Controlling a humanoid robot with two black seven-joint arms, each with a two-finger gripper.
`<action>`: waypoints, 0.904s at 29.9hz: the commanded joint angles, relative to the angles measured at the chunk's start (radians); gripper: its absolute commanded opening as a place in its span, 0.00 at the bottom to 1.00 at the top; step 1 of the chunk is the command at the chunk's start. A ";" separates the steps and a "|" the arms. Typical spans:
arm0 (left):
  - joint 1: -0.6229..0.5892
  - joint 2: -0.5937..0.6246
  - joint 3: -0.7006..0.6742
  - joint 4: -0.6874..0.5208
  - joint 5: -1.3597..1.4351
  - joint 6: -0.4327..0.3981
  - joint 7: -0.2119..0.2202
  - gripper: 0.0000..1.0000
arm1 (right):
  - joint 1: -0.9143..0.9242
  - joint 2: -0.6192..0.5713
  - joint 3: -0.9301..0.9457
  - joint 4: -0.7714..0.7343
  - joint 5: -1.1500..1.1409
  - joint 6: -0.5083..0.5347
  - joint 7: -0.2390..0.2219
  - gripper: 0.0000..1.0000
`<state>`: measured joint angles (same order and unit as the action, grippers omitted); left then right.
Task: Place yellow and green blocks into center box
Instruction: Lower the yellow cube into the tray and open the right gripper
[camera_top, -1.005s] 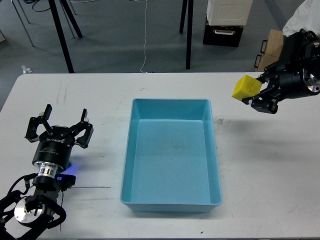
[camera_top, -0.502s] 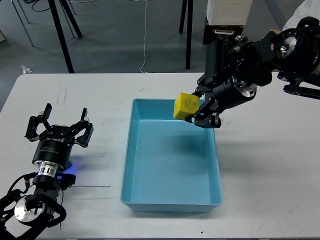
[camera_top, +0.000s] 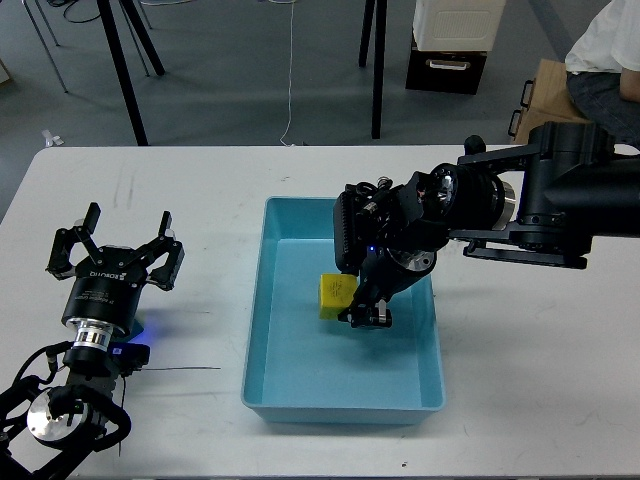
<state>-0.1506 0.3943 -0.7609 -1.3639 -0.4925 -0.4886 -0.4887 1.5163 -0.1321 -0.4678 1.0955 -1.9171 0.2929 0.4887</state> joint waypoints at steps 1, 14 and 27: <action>0.000 0.000 0.000 0.000 0.000 0.000 0.000 1.00 | -0.002 0.002 0.000 -0.026 0.004 0.000 0.000 0.66; -0.003 0.005 0.000 0.000 0.000 0.000 0.000 1.00 | 0.010 -0.043 0.020 -0.028 0.122 -0.012 0.000 0.97; -0.041 0.162 0.000 -0.001 0.127 0.000 0.000 1.00 | -0.088 -0.132 0.522 -0.037 0.243 -0.008 0.000 0.98</action>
<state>-0.1666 0.4988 -0.7583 -1.3640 -0.4127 -0.4886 -0.4886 1.4693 -0.2746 -0.0833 1.0606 -1.7310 0.2805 0.4886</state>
